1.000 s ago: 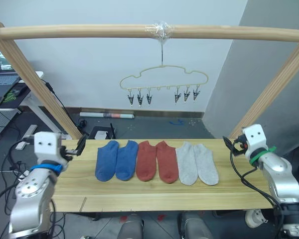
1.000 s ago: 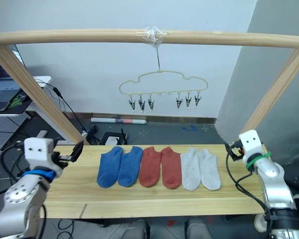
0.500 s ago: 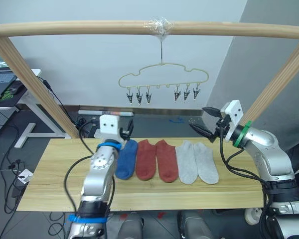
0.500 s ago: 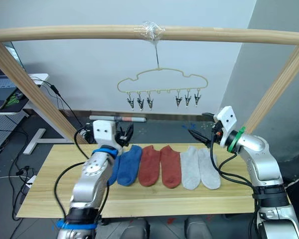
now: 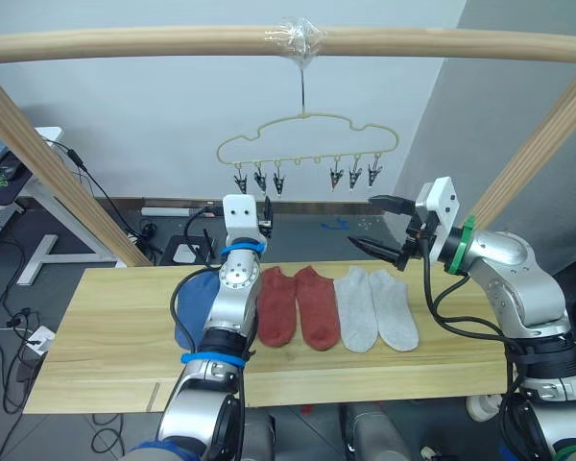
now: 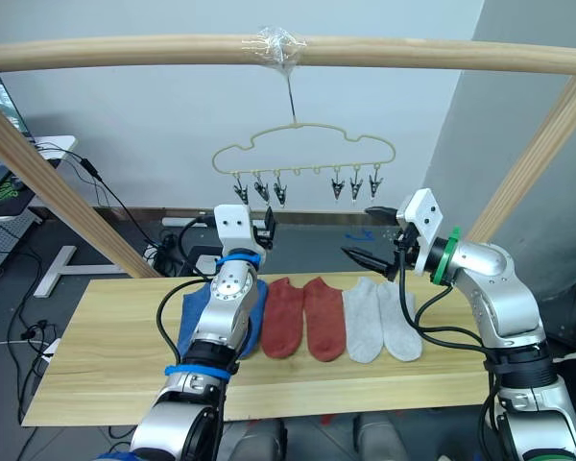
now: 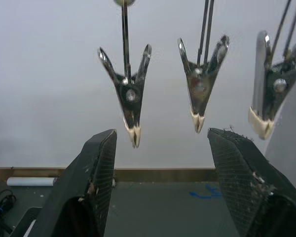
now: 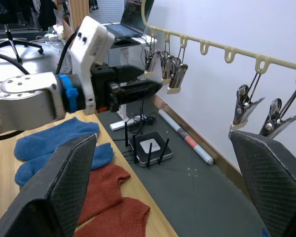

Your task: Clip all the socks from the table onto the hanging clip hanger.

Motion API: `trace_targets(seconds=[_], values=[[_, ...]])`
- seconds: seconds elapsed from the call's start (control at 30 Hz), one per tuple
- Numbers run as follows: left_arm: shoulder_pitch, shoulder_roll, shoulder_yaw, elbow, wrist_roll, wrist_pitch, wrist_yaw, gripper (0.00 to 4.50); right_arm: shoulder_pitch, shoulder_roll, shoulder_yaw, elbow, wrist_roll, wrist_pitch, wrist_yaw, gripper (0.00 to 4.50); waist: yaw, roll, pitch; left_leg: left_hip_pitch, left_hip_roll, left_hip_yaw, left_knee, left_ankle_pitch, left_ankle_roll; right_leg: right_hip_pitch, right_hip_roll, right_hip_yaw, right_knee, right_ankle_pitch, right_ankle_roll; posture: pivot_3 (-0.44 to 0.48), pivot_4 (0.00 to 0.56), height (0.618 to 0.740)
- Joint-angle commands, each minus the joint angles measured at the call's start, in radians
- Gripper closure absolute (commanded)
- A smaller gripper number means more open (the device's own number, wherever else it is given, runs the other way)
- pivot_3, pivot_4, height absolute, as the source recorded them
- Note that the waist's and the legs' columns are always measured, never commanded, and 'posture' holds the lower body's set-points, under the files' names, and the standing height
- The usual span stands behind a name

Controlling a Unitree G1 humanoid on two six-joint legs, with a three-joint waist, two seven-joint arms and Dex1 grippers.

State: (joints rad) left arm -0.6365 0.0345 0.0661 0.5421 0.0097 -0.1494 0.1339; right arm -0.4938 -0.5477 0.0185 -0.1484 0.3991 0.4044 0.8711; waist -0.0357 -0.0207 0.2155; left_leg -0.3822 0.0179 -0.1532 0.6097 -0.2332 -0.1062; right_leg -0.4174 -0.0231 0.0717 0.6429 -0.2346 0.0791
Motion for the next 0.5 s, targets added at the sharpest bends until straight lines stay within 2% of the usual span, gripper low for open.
trace_targets(seconds=[0.03, 0.23, 0.5], values=[[-0.049, 0.001, 0.005, 0.029, 0.025, -0.058, 0.039, 1.50, -0.010, -0.013, -0.036, -0.053, 0.025, 0.011, -0.008, 0.00, -0.001, 0.000, 0.000, -0.001, 0.000, 0.000, 0.000, 0.000, 0.000, -0.001, 0.000, 0.000, 0.000, 0.000, 0.000, -0.061, 0.215, 0.740], [-0.061, -0.001, 0.015, 0.010, 0.035, -0.053, 0.088, 1.50, -0.017, -0.022, -0.039, -0.062, 0.033, 0.023, -0.016, 0.00, -0.007, 0.000, 0.001, -0.002, 0.000, 0.000, 0.000, 0.000, 0.000, -0.002, 0.000, 0.000, 0.001, 0.000, 0.000, -0.069, 0.218, 0.740], [0.061, -0.038, -0.014, -0.157, -0.016, 0.048, -0.015, 1.50, -0.012, -0.025, -0.055, -0.064, 0.049, 0.039, -0.038, 0.00, -0.012, 0.000, 0.002, -0.002, 0.000, 0.000, 0.000, 0.000, 0.000, -0.002, 0.000, 0.000, 0.001, 0.000, 0.000, -0.069, 0.218, 0.740]])
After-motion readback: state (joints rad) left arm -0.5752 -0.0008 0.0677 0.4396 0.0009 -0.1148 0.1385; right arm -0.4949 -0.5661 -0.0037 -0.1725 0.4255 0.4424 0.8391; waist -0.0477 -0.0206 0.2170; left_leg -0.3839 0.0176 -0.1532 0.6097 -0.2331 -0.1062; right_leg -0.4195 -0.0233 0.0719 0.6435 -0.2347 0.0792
